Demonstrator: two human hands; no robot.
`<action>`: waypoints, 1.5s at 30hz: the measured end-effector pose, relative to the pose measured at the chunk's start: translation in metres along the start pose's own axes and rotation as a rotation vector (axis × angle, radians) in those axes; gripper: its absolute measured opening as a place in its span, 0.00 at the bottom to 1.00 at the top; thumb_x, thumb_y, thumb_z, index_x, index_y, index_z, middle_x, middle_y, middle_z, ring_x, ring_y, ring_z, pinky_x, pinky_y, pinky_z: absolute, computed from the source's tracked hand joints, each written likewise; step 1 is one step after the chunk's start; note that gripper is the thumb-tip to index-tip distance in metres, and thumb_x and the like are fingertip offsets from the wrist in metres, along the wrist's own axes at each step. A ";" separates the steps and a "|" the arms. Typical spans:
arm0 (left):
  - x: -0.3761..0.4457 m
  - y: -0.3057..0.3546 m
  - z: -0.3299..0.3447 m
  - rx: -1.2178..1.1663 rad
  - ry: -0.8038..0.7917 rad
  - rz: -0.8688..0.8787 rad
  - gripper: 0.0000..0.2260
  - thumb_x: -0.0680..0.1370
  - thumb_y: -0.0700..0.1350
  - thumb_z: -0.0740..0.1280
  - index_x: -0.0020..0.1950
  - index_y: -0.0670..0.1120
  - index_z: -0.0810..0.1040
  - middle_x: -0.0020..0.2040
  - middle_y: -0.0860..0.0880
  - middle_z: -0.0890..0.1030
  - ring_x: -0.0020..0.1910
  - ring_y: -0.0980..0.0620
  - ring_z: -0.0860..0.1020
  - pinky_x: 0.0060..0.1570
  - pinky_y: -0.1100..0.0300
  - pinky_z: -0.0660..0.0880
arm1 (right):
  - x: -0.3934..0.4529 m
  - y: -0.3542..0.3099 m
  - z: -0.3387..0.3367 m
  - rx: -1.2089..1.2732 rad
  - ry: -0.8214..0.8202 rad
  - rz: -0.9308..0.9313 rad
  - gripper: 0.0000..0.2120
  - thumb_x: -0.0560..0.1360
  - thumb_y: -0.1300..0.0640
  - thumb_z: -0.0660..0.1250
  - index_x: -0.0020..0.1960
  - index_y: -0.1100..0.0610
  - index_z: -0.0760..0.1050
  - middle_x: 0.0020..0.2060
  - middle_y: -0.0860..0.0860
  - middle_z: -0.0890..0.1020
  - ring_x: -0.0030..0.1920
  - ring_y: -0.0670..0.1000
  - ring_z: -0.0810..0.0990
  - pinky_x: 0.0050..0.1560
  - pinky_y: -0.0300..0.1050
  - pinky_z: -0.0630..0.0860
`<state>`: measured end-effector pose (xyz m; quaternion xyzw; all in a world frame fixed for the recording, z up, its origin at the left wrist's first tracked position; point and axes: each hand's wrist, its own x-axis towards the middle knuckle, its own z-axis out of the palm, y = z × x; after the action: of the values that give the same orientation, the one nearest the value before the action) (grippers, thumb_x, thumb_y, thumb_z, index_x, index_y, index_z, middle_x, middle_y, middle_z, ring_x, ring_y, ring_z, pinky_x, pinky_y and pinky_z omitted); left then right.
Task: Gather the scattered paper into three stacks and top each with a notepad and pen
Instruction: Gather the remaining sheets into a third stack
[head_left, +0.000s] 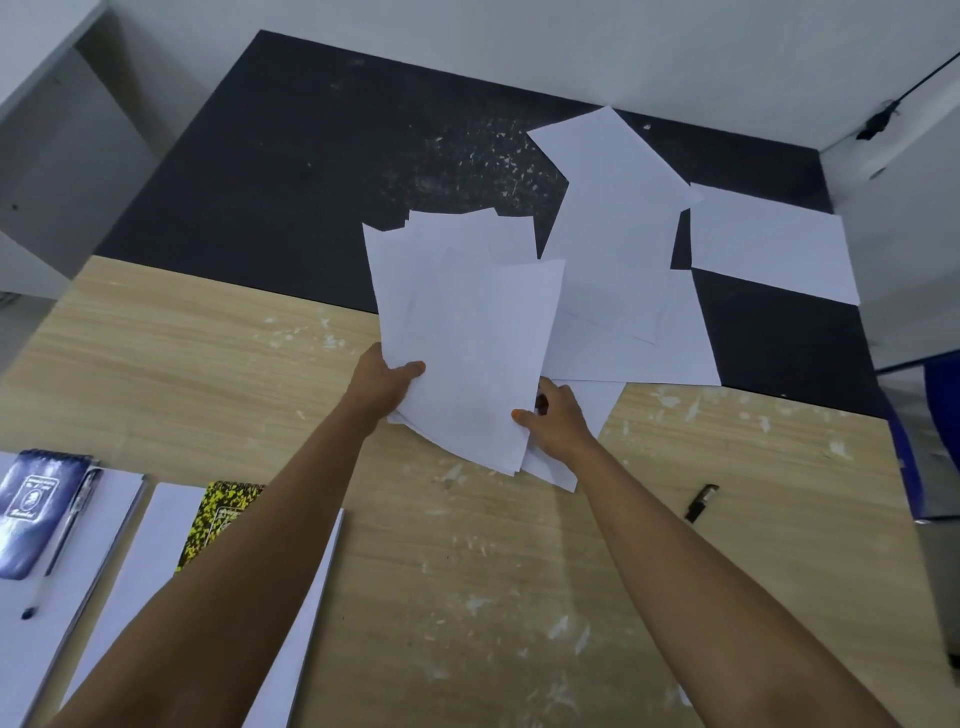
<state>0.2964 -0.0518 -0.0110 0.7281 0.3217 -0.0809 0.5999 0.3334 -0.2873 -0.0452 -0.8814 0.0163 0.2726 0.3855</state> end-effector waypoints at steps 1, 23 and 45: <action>0.001 0.001 0.000 -0.029 -0.018 -0.019 0.21 0.77 0.42 0.68 0.69 0.42 0.70 0.62 0.45 0.76 0.57 0.44 0.75 0.51 0.52 0.73 | 0.001 0.000 -0.001 0.010 -0.002 0.001 0.23 0.74 0.55 0.70 0.67 0.53 0.70 0.55 0.54 0.69 0.54 0.54 0.74 0.61 0.49 0.72; -0.089 -0.023 -0.017 -0.295 0.066 0.012 0.20 0.76 0.32 0.64 0.68 0.41 0.71 0.61 0.42 0.78 0.56 0.41 0.78 0.57 0.47 0.75 | -0.064 -0.004 -0.008 0.566 -0.085 0.189 0.26 0.75 0.54 0.70 0.69 0.59 0.66 0.62 0.54 0.77 0.57 0.54 0.80 0.52 0.48 0.78; -0.215 -0.078 -0.002 -0.312 -0.020 -0.135 0.20 0.75 0.33 0.66 0.67 0.40 0.72 0.60 0.41 0.78 0.58 0.38 0.77 0.62 0.41 0.73 | -0.213 0.062 0.009 1.135 -0.080 0.197 0.16 0.74 0.66 0.68 0.61 0.59 0.75 0.56 0.58 0.82 0.55 0.60 0.81 0.52 0.56 0.79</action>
<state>0.0842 -0.1243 0.0334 0.6020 0.3726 -0.0775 0.7019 0.1329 -0.3632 0.0130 -0.5196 0.2276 0.2890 0.7712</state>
